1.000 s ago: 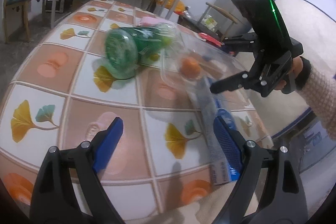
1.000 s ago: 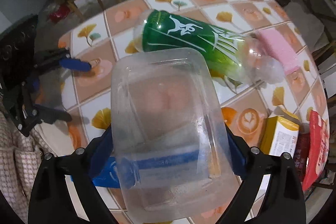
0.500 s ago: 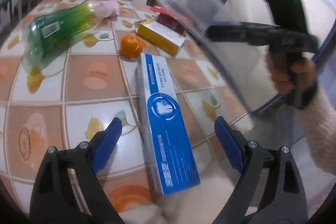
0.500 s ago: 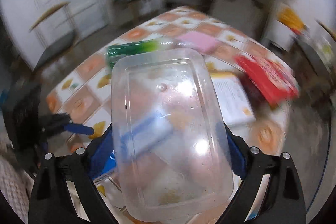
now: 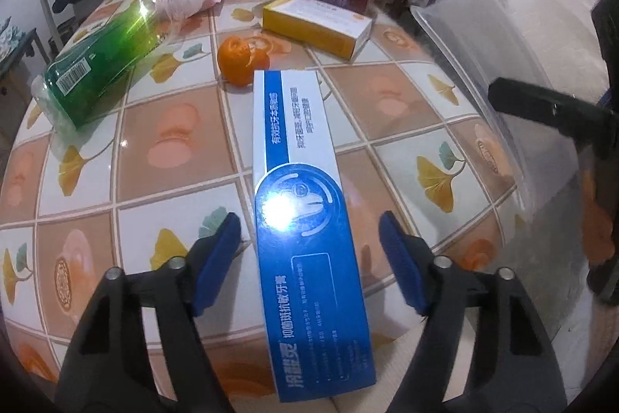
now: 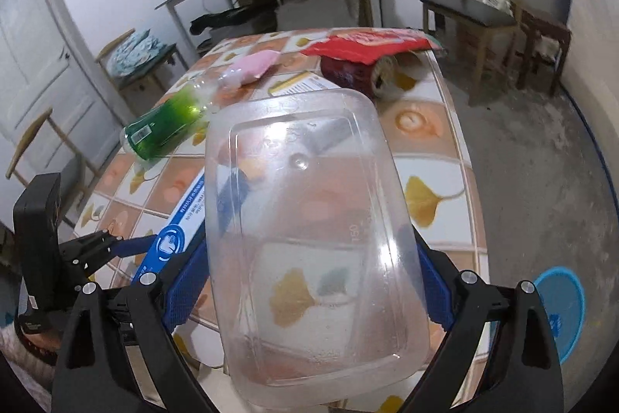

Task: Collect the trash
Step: 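Grasp the blue toothpaste box with the left tool while the right tool grasps the clear plastic box, then carry the toothpaste box and plastic box over the blue wastebasket with both tools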

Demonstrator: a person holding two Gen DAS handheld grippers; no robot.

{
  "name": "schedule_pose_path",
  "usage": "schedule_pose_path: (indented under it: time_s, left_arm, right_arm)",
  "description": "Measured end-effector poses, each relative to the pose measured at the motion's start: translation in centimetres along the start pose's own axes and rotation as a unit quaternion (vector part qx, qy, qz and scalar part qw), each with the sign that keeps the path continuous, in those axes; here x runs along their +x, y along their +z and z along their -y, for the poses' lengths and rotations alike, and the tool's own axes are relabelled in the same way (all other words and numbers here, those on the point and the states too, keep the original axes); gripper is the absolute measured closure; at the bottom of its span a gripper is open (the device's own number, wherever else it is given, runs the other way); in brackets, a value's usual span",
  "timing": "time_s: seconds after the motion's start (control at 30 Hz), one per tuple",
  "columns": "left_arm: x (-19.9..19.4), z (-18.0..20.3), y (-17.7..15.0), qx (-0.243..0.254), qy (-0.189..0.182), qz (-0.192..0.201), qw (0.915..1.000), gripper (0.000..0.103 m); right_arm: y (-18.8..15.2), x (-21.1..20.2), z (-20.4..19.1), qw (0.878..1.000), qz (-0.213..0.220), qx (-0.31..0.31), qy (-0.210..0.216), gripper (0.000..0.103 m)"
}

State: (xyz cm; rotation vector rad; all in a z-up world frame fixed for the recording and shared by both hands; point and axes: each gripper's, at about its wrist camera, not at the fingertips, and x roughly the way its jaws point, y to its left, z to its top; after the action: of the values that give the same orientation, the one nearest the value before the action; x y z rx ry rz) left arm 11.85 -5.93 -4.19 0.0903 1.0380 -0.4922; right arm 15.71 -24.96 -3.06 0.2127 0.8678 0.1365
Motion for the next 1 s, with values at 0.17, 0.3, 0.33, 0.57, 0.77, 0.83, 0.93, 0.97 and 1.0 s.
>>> schedule_pose_path:
  time_s: [0.17,0.3,0.33,0.57,0.77,0.83,0.93,0.97,1.0]
  left_arm:
    - [0.5,0.1,0.1,-0.010,0.006,-0.018,0.9998,0.044]
    - [0.8,0.5,0.0,-0.011,0.021,-0.025,0.9994,0.052]
    - [0.9,0.5,0.0,-0.012,0.025,-0.027,0.9992,0.056]
    - [0.7,1.2,0.0,-0.018,0.033,-0.020,0.9991,0.058]
    - [0.1,1.9,-0.1,-0.011,0.036,-0.010,0.9992,0.059]
    - [-0.3,2.1,-0.1,-0.010,0.035,-0.006,0.9993,0.059]
    - [-0.9,2.4,0.0,-0.009,0.034,0.004,0.9994,0.059]
    - [-1.2,2.6,0.0,-0.007,0.033,0.009,0.9994,0.059]
    - [-1.4,2.7,0.0,-0.006,0.034,0.011,0.9994,0.059]
  right_arm:
    - [-1.1,0.3,0.4,1.000,0.010,0.023,0.000,0.013]
    - [-1.8,0.4,1.1,0.999,0.013,0.043,0.006,0.013]
    - [-2.0,0.5,1.2,0.999,0.012,0.048,0.009,0.013]
    - [-2.5,0.1,2.3,0.998,0.015,0.066,0.019,0.013]
    - [-3.0,-0.1,2.8,0.997,0.014,0.075,0.023,0.013]
    - [-3.1,-0.3,2.9,0.997,0.014,0.078,0.024,0.013]
    - [-3.3,-0.6,3.2,0.996,0.017,0.084,0.026,0.013]
    - [-3.4,-0.8,3.3,0.996,0.018,0.086,0.027,0.013]
    - [-3.4,-0.8,3.4,0.996,0.019,0.088,0.028,0.013]
